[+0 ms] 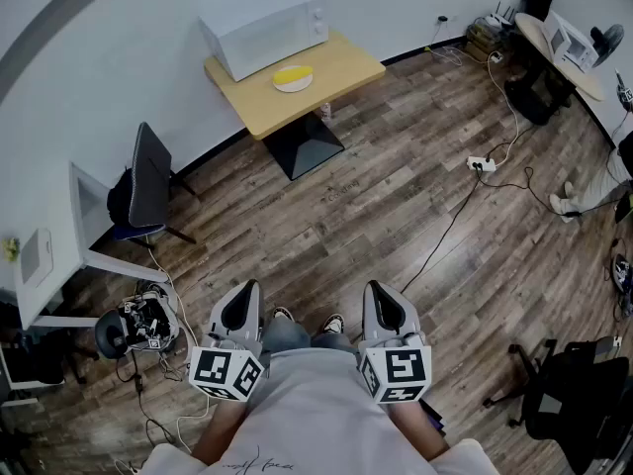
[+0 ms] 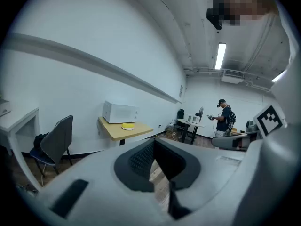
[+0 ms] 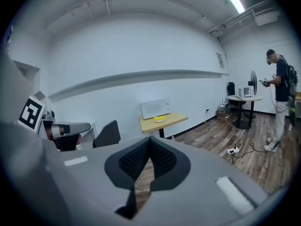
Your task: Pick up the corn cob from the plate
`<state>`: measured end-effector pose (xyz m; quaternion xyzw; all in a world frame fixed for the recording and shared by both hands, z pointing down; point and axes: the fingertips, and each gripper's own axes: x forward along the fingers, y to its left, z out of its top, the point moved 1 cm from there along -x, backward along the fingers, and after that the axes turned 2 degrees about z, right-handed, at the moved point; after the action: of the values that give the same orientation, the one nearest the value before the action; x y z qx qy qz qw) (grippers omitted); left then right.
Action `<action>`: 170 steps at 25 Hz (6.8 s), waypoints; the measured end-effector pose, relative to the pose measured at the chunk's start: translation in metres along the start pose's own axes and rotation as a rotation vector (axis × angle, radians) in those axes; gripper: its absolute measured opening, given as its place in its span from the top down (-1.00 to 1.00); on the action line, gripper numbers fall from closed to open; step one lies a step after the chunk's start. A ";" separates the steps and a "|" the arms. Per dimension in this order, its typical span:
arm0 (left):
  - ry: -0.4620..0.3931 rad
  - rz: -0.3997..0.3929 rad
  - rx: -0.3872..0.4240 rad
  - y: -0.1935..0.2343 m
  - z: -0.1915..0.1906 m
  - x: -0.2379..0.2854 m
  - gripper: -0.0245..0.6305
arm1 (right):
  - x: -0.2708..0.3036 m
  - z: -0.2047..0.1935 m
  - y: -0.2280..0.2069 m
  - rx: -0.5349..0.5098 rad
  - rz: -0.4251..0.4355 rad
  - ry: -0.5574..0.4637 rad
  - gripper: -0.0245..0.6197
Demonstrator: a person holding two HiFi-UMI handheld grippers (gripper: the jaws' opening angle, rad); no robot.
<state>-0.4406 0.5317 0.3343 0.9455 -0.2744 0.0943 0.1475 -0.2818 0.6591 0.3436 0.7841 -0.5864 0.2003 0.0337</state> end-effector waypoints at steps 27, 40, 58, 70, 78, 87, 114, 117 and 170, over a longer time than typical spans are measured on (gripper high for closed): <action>0.056 -0.062 -0.053 0.019 0.013 0.106 0.93 | 0.078 0.033 -0.014 0.074 0.188 -0.007 0.90; 0.084 -0.113 -0.081 0.061 0.064 0.232 0.93 | 0.216 0.083 -0.048 0.066 0.151 0.098 0.90; 0.016 -0.177 -0.078 0.147 0.157 0.362 0.93 | 0.373 0.175 -0.059 0.086 0.105 0.065 0.90; 0.017 -0.160 -0.117 0.179 0.157 0.387 0.93 | 0.412 0.183 -0.070 0.106 0.047 0.087 0.90; 0.005 -0.087 -0.105 0.194 0.167 0.409 0.95 | 0.444 0.214 -0.088 0.058 0.078 0.019 0.89; -0.028 0.019 -0.103 0.207 0.193 0.470 0.95 | 0.511 0.244 -0.121 0.049 0.186 0.019 0.89; -0.103 0.352 -0.108 0.206 0.234 0.596 0.95 | 0.696 0.329 -0.195 -0.095 0.589 0.055 0.89; -0.108 0.375 -0.124 0.206 0.230 0.591 0.95 | 0.699 0.322 -0.184 -0.126 0.635 0.082 0.89; -0.035 0.390 -0.205 0.278 0.210 0.616 0.95 | 0.807 0.226 -0.123 -0.417 0.809 0.392 0.71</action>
<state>-0.0598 -0.0640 0.3597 0.8561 -0.4627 0.0762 0.2172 0.0820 -0.0995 0.4437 0.4179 -0.8540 0.2194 0.2190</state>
